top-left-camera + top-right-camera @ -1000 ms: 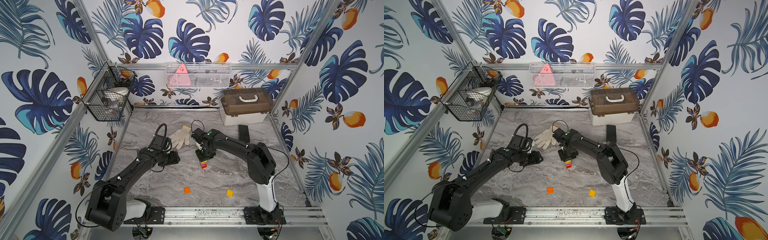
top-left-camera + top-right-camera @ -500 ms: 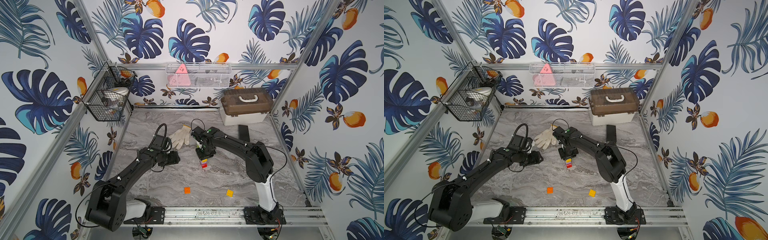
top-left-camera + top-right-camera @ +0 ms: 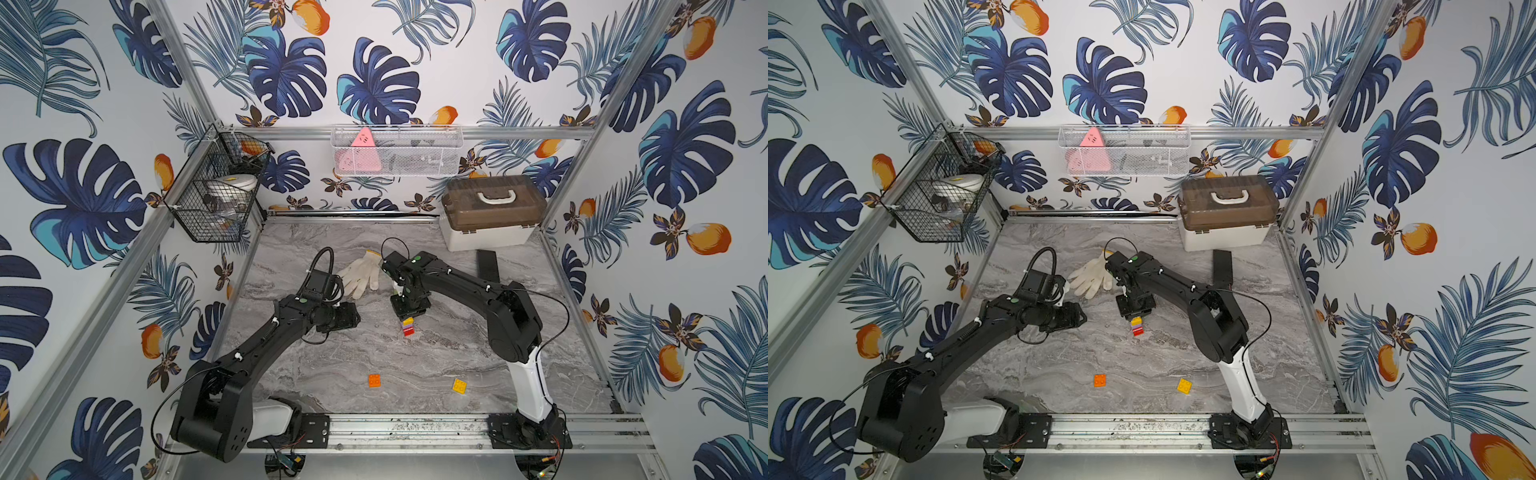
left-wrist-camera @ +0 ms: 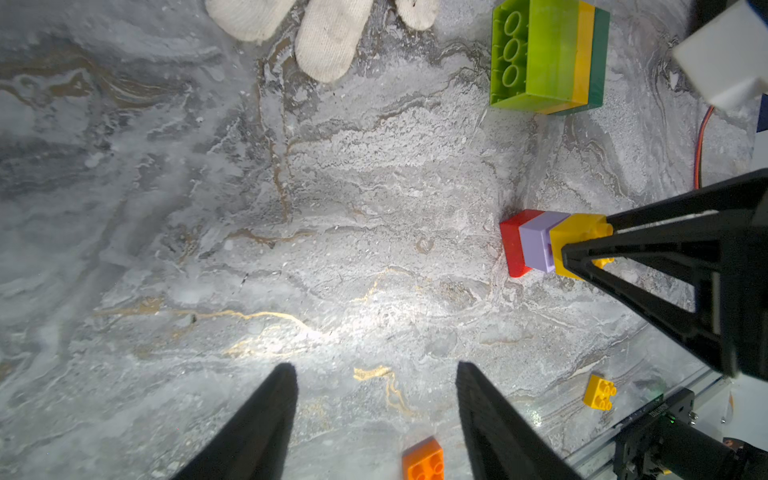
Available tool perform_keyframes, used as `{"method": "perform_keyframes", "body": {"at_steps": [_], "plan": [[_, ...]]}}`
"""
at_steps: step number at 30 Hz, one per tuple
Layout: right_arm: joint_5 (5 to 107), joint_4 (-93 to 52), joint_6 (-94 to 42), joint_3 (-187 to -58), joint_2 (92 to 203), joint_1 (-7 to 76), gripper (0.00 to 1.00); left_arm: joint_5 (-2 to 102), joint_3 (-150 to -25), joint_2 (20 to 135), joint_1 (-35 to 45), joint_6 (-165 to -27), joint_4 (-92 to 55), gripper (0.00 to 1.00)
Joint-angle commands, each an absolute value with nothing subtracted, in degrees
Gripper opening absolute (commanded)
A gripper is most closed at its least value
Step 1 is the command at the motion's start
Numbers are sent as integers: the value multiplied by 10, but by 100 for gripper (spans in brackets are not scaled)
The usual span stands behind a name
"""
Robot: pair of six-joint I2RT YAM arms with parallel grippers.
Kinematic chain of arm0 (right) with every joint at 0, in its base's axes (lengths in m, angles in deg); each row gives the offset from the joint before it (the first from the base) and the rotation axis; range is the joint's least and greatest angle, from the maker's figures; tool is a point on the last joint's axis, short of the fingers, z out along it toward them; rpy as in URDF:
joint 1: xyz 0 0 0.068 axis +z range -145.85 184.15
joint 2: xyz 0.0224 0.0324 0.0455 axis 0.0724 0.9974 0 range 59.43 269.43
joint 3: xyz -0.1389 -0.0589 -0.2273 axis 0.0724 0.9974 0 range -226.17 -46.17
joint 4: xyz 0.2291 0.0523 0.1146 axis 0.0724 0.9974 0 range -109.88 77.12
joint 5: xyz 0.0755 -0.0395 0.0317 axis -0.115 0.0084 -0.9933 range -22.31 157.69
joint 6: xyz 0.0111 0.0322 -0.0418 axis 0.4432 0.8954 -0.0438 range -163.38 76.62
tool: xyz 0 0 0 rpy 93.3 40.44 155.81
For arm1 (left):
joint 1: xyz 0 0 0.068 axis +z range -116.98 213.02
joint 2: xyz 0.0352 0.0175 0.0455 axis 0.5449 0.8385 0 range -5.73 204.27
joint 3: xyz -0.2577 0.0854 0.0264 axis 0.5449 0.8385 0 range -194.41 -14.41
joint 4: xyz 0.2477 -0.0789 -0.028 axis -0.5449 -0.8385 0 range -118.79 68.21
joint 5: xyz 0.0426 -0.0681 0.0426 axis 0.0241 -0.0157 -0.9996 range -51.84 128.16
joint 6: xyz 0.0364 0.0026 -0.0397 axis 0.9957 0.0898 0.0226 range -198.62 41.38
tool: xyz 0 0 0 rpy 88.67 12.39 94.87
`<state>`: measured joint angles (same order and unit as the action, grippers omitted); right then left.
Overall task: Assemble the number 1 with lego
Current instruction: Assemble the lego brick with the lego brick, then pick up the lego brick from the center of the board.
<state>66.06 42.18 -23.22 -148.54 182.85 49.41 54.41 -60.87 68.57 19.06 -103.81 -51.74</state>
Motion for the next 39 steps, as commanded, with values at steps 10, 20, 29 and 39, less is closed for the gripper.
{"method": "perform_keyframes", "body": {"at_steps": [10, 20, 29, 39], "plan": [[690, 435, -206, -1457, 1849, 495, 12, 544, -610, 688, 190, -1033, -513, 67], [688, 434, -201, -1471, 1770, 495, 61, 522, -612, 690, 190, -1036, -523, 68], [670, 393, -130, -1251, 1559, 495, 66, 520, -612, 683, 191, -1036, -523, 68], [660, 376, 87, -959, 1319, 505, 64, 527, -610, 664, 190, -1042, -523, 67]]}}
